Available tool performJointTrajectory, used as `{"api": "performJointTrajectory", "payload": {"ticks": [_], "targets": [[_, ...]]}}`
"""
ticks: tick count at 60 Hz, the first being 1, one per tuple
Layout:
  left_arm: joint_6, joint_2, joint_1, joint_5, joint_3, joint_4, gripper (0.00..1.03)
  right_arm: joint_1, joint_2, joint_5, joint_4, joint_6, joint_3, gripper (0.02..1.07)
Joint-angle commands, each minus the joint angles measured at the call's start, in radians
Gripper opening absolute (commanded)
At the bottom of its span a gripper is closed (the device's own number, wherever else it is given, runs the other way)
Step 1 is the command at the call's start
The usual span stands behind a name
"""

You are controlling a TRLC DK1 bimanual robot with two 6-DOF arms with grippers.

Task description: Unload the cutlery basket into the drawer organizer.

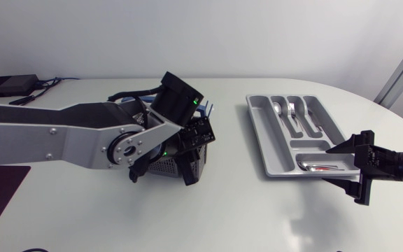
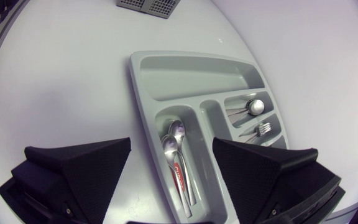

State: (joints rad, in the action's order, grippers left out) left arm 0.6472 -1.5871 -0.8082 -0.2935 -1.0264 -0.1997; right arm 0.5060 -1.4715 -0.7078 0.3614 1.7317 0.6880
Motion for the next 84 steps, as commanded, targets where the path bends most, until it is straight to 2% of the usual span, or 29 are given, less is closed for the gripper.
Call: {"api": "performJointTrajectory", "payload": {"ticks": [1, 8, 12, 54, 72, 84], "targets": [[-0.018, -0.024, -0.003, -0.007, 0.020, 0.014, 0.22, 0.009, 0.014, -0.010, -0.002, 0.014, -0.036, 0.97], [-0.021, -0.028, -0.003, -0.007, 0.022, 0.028, 0.05, 0.009, 0.019, -0.010, -0.004, 0.022, -0.048, 0.97], [-0.021, -0.028, -0.003, -0.007, 0.026, 0.031, 0.03, 0.009, 0.022, -0.012, -0.004, 0.022, -0.054, 0.97], [-0.034, 0.136, -0.034, -0.033, 0.035, 0.031, 0.03, 0.022, 0.048, -0.016, 0.001, 0.025, -0.090, 0.97], [-0.018, 0.219, -0.036, -0.064, 0.022, 0.045, 0.03, 0.019, 0.143, -0.042, 0.037, 0.014, -0.119, 0.97], [-0.014, 0.273, -0.066, -0.107, 0.022, 0.079, 0.03, 0.006, 0.272, -0.098, 0.059, -0.077, -0.153, 0.97]]}}
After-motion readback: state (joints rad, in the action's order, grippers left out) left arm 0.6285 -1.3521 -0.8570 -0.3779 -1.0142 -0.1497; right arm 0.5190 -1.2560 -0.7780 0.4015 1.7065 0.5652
